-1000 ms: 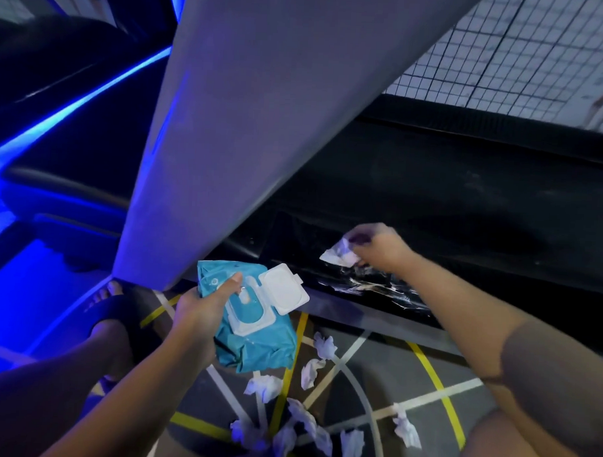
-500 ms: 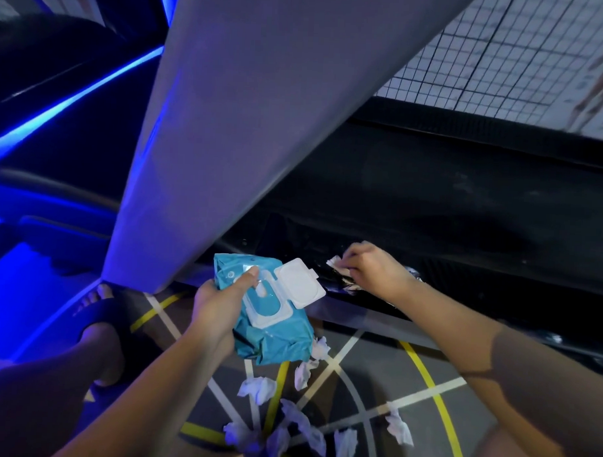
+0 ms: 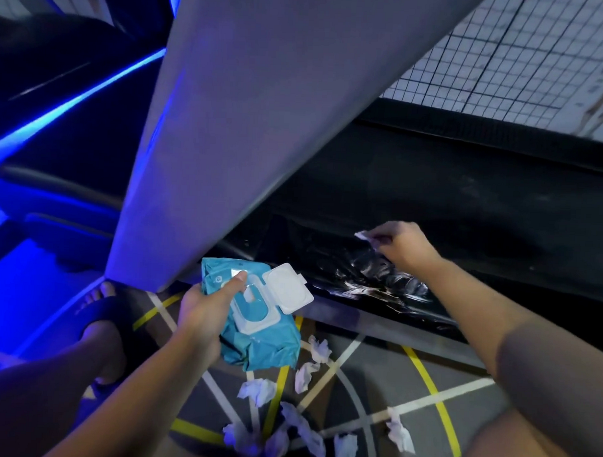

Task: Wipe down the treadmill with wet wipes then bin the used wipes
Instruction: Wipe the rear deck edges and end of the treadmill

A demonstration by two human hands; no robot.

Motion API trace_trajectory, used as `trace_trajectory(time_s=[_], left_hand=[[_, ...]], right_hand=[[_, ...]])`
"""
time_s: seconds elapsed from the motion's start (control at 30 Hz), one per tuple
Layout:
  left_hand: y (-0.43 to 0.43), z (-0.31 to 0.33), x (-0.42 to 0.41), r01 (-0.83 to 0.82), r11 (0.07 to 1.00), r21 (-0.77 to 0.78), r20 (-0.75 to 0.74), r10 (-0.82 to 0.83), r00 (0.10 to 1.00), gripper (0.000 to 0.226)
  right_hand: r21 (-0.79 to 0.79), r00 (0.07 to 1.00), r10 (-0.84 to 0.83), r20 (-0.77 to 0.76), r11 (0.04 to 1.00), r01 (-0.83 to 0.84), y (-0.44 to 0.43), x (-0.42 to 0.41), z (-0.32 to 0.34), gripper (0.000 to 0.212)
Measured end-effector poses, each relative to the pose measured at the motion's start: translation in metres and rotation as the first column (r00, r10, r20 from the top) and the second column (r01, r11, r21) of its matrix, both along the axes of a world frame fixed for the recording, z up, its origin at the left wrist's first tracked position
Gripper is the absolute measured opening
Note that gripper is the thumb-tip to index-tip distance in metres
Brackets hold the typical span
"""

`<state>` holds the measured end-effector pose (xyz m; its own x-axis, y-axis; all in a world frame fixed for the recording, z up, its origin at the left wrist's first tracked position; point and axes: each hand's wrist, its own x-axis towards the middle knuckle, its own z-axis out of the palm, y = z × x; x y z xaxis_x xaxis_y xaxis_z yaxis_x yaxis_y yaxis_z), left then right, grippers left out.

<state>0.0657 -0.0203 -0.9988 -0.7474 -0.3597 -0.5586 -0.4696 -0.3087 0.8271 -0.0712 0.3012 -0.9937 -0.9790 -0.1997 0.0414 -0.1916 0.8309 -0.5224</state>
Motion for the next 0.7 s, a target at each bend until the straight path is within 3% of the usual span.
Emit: trace_trajectory(time_s=[0.07, 0.17, 0.47, 0.6, 0.7], left_hand=[[0.0, 0.001, 0.0, 0.007, 1.0, 0.001, 0.005, -0.007, 1.0, 0.027], [0.002, 0.001, -0.001, 0.016, 1.0, 0.005, 0.006, -0.016, 1.0, 0.028], [0.019, 0.001, -0.003, 0.048, 0.998, 0.052, -0.014, -0.047, 0.999, 0.029], [0.021, -0.001, 0.003, 0.052, 0.998, 0.028, 0.007, -0.052, 0.999, 0.026], [0.018, -0.002, 0.004, 0.036, 0.999, 0.006, 0.013, -0.036, 0.999, 0.024]], right_hand=[[0.035, 0.998, -0.055, 0.024, 0.998, 0.054, -0.005, -0.008, -0.012, 0.028], [0.159, 0.99, -0.01, 0.138, 0.987, -0.012, -0.01, -0.011, -0.036, 0.036], [0.334, 0.986, 0.16, 0.055, 0.927, -0.169, -0.006, 0.034, -0.041, 0.035], [0.231, 0.975, 0.217, 0.046, 0.947, -0.222, 0.0, 0.056, -0.031, 0.02], [0.088, 0.953, 0.302, 0.028, 0.949, -0.304, 0.012, 0.051, -0.022, 0.027]])
